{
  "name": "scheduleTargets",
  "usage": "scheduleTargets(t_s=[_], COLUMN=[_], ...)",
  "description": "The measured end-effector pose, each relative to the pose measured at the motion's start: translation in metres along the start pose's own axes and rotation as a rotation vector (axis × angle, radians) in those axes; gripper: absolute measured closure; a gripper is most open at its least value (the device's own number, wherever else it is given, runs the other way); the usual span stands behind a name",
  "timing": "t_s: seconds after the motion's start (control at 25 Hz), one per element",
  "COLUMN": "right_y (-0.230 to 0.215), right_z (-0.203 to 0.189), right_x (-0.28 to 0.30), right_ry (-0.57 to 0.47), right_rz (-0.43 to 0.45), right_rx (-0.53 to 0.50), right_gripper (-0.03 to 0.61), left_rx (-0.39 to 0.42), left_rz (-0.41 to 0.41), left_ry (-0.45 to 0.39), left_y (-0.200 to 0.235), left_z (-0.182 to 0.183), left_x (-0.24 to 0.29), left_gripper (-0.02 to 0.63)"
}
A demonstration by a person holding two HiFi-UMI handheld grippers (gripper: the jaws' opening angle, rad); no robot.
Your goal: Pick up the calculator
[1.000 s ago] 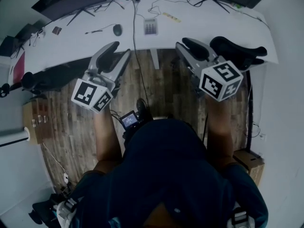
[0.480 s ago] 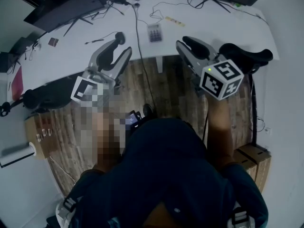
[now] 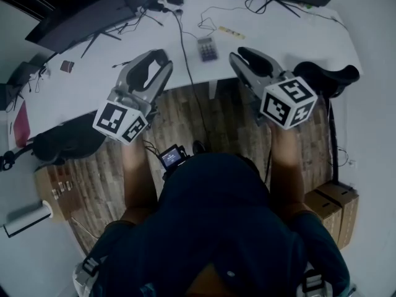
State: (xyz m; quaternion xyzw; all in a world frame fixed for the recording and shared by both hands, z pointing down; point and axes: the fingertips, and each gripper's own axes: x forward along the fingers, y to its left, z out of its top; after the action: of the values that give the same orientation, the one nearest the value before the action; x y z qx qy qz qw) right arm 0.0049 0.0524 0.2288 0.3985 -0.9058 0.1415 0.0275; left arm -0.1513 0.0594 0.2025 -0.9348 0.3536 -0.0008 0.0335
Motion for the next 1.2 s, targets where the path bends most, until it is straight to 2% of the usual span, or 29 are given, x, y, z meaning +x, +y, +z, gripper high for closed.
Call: scheduleTargets(t_s=[0.4,0.68,0.88,1.2], right_y=[0.007,-0.001,-0.022,-0.056], right_z=[0.002,0.011,0.016,0.041], right_x=[0.043,0.071,0.095,0.154], right_ry=[0.023,0.039,0.053,0.059], right_rz=[-0.039,-0.024,0.022,0.188], right_rx=[-0.004,-0.016,-0.011,-0.022], right_gripper=[0.486,0.486,0.486,0.486], left_rx=[-0.036,-0.053,-0.052,-0.027], left_rz=[-0.034,-0.015,0.037,0.194], left_ry=[-0.025,-0.038,-0.021,0.006], left_y=[0.044,0.071,0.089,0.12], left_z=[-0.009,-0.011,-0.015,-0.011], left_x=[-0.005,0.002,0.015,0.037], left_gripper=[0.442,0.442,0.442,0.442])
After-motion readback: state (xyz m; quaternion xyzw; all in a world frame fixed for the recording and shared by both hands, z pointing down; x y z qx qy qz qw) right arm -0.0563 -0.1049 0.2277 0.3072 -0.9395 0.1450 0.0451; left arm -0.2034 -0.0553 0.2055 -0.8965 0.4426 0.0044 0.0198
